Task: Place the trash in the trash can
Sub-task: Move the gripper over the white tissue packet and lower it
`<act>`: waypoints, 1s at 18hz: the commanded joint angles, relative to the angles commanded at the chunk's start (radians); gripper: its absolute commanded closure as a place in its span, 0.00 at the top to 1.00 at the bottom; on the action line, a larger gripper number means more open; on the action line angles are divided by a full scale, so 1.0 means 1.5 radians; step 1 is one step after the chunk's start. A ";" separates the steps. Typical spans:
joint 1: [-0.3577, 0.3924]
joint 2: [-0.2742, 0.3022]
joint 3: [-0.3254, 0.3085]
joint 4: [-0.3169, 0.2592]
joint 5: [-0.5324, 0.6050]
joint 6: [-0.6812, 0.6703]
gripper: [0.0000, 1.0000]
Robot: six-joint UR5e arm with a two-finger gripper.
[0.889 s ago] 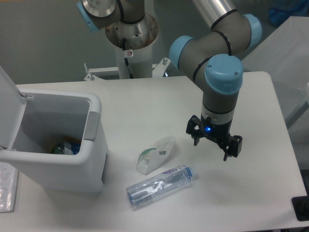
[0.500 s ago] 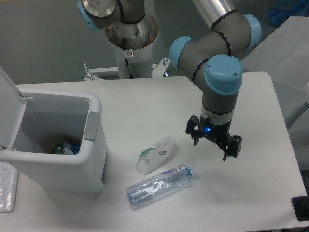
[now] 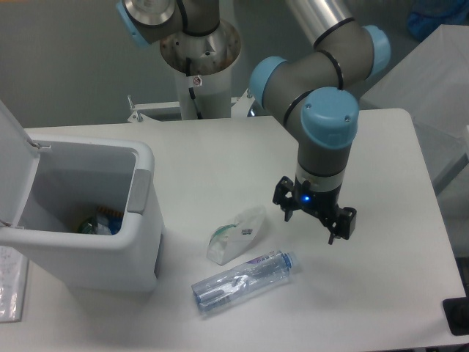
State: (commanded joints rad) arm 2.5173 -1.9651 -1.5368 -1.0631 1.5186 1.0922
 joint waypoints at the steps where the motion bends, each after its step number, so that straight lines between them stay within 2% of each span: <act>1: -0.001 0.004 -0.011 0.005 -0.001 0.001 1.00; 5: -0.006 0.029 -0.040 0.003 -0.005 -0.006 1.00; 8: -0.021 0.048 -0.091 0.017 -0.002 -0.030 1.00; 12: -0.040 0.046 -0.143 0.070 0.000 -0.098 1.00; 15: -0.051 0.021 -0.163 0.078 0.007 -0.098 1.00; 17: -0.059 0.012 -0.164 0.081 0.038 -0.097 1.00; 18: -0.068 0.005 -0.163 0.081 0.051 -0.098 0.91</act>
State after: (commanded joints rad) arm 2.4146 -1.9573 -1.7810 -0.9419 1.5951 0.9449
